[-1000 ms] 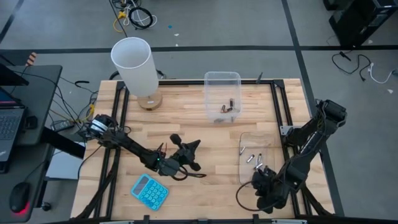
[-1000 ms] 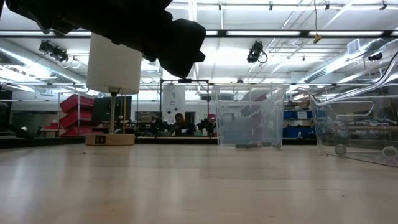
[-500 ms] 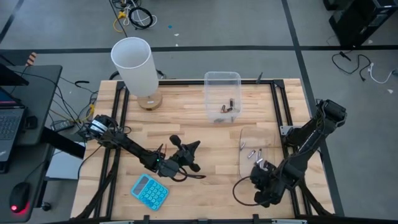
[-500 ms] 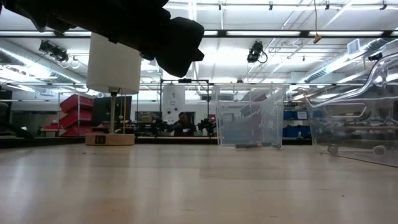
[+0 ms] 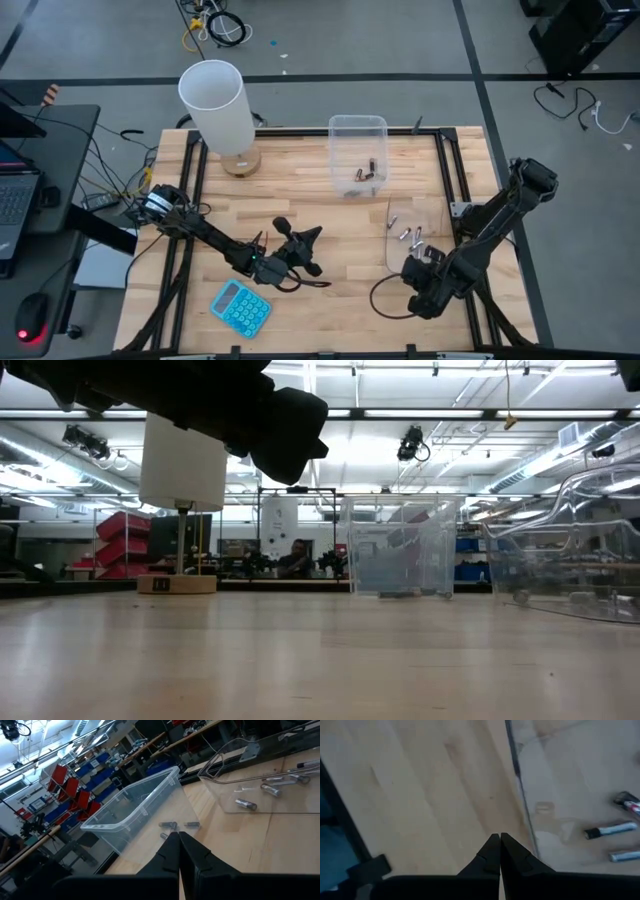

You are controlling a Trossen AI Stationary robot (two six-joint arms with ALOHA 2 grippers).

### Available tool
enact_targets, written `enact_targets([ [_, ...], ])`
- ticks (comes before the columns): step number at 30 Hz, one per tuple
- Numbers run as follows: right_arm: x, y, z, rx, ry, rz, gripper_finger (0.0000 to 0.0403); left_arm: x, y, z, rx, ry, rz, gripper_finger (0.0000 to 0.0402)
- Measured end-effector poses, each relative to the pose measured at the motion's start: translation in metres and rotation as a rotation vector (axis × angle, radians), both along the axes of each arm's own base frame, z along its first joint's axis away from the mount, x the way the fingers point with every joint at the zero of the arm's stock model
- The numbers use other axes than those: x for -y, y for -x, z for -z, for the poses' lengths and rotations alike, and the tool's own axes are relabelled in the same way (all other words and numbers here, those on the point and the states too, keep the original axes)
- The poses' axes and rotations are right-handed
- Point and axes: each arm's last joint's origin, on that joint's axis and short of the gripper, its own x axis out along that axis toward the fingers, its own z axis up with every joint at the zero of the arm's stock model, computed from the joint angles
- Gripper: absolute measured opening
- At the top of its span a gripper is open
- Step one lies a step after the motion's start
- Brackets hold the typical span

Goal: Sort batteries
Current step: Adjust the transparent bins

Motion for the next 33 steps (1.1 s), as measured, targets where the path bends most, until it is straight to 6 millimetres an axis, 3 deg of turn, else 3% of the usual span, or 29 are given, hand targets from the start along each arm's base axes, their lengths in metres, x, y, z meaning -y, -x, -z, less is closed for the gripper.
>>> enact_targets([
  [15,0.028,0.025,-0.019,-0.104,0.142,-0.037,0.0,0.0,0.0,0.001,-0.006,-0.003,0.0,0.0],
  [33,0.05,0.023,-0.02,-0.171,0.306,-0.044,0.0,0.0,0.0,0.001,-0.005,-0.001,0.0,0.0],
])
